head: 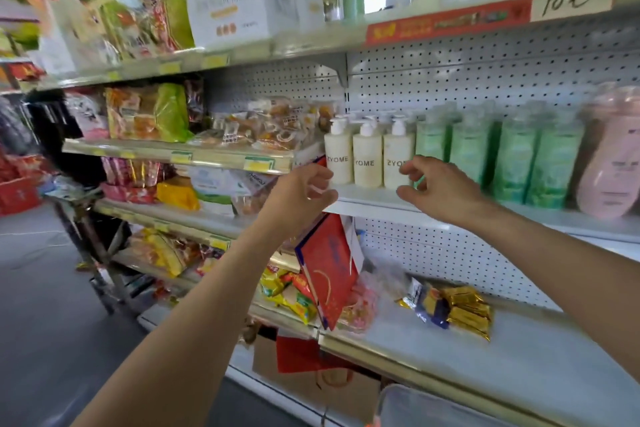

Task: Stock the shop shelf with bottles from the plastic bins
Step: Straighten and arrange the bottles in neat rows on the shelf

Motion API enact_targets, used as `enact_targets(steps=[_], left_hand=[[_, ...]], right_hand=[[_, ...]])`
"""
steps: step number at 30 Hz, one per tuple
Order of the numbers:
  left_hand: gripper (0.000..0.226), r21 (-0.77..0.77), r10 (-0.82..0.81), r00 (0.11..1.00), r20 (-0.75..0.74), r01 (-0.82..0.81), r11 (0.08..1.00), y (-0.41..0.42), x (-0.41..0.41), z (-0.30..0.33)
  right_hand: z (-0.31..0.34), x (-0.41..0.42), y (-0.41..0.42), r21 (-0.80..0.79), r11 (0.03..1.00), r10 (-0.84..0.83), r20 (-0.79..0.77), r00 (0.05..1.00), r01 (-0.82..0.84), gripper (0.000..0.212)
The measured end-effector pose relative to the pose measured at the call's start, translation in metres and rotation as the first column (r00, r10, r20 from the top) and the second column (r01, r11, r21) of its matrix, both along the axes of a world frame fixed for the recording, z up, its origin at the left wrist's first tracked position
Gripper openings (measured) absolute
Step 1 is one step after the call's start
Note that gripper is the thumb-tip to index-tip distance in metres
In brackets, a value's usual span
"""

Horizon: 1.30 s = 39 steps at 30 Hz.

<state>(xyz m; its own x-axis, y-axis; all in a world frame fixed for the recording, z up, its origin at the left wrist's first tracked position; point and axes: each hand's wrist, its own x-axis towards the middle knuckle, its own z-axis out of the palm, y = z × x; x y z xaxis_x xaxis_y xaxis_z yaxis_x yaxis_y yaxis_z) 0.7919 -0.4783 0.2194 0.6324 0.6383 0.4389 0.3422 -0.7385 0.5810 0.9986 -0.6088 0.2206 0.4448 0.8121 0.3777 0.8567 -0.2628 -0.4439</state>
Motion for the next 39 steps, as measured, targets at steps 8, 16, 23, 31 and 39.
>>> enact_targets(steps=[8, 16, 23, 31, 39], left_hand=[[0.033, -0.045, -0.081, 0.997, 0.017, 0.082, 0.996, 0.09, 0.038, 0.009], [0.033, 0.025, -0.142, 0.99, -0.013, 0.142, 0.989, 0.166, 0.077, 0.028], [0.024, 0.147, -0.2, 0.979, -0.031, 0.203, 0.968, 0.245, 0.139, 0.058], [0.029, 0.062, -0.307, 0.934, -0.182, 0.323, 0.944, 0.325, 0.199, 0.086], [0.039, 0.071, -0.445, 0.824, -0.351, 0.498, 0.864, 0.356, 0.242, 0.082]], right_hand=[[0.013, 0.027, 0.088, -0.002, 1.0, -0.005, 0.028, 1.0, 0.005, 0.041], [0.034, 0.045, 0.137, 0.009, 1.0, -0.025, 0.134, 0.991, 0.024, 0.043], [0.049, 0.056, 0.194, 0.033, 0.996, -0.093, 0.246, 0.965, 0.088, 0.036], [0.072, 0.079, 0.26, 0.007, 0.975, -0.216, 0.229, 0.949, 0.22, 0.024], [0.076, 0.093, 0.303, -0.157, 0.975, -0.137, 0.131, 0.982, 0.157, 0.024]])
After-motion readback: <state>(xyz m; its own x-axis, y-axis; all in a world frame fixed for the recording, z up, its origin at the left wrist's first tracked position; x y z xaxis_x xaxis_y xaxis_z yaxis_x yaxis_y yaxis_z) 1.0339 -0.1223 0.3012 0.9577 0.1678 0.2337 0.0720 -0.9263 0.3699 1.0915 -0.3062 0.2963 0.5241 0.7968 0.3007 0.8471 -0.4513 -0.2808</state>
